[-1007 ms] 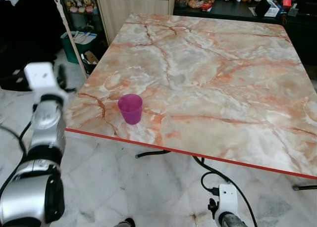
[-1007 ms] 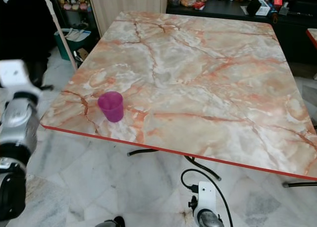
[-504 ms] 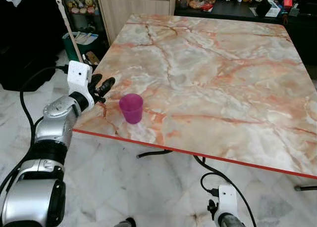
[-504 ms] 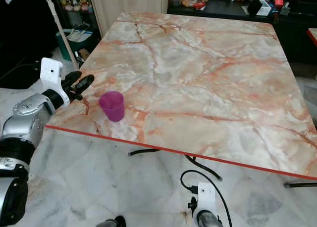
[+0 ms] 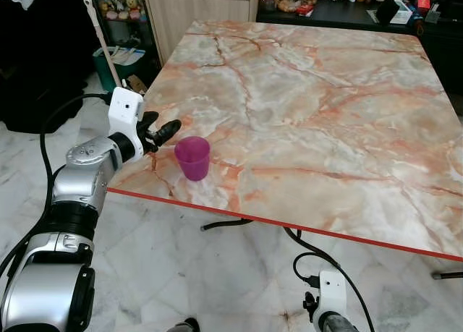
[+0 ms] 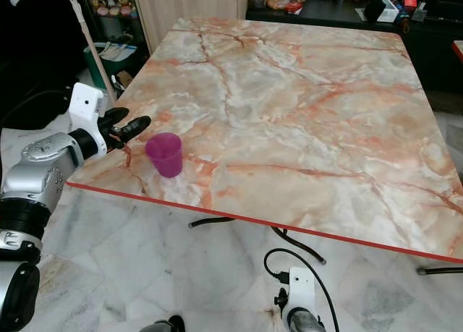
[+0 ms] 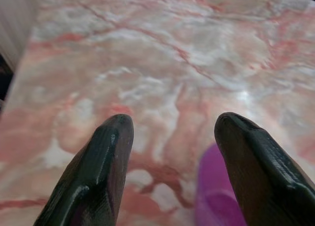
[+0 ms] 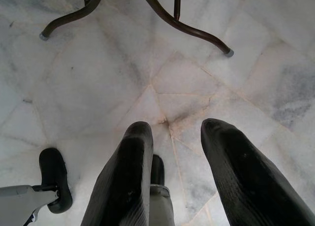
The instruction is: Setting the table
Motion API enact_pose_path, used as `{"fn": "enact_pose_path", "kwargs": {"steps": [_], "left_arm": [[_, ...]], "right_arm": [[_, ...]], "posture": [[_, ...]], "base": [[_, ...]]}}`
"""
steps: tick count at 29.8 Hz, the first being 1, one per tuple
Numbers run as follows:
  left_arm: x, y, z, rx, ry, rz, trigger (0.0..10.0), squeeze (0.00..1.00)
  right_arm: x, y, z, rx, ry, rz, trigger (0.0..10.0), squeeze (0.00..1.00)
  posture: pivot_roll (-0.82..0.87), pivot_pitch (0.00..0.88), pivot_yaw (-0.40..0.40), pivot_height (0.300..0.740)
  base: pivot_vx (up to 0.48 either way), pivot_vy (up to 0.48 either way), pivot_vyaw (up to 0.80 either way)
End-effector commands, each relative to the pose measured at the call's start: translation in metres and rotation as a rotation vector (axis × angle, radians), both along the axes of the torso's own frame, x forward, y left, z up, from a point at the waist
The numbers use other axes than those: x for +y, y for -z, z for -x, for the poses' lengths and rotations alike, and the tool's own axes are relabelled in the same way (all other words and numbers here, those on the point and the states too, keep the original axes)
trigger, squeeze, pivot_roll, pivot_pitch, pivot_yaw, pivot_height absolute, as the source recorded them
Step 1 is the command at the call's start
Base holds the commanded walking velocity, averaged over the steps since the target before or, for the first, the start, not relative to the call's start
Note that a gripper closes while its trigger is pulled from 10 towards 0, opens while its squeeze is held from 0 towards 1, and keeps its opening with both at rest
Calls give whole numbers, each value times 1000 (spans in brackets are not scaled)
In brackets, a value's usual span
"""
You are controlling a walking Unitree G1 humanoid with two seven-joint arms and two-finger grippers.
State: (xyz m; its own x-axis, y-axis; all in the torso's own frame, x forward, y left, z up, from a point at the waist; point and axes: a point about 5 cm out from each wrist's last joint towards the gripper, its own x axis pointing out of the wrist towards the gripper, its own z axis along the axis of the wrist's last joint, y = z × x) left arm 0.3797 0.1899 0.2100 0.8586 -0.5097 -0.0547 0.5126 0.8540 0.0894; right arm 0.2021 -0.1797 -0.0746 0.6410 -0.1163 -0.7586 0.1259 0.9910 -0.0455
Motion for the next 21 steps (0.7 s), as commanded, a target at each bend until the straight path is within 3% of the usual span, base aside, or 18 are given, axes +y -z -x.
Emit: {"fn": "enact_pose_path", "kwargs": {"steps": [1,8,21], "left_arm": [[-5,2,3,15,29,-29,10000,0],[-19,10,-3,51,36,-118,10000,0],[-24,14,-2,68,55,-165,10000,0]], "right_arm": [[-1,3,5,16,10,2,10000,0],[-1,2,5,15,2,5,10000,0],[-2,3,5,15,5,7,10000,0]], "posture": [[63,138,18,740],[57,136,20,740],[58,137,20,740]], "base": [[0,0,0],[0,0,0],[0,0,0]]}}
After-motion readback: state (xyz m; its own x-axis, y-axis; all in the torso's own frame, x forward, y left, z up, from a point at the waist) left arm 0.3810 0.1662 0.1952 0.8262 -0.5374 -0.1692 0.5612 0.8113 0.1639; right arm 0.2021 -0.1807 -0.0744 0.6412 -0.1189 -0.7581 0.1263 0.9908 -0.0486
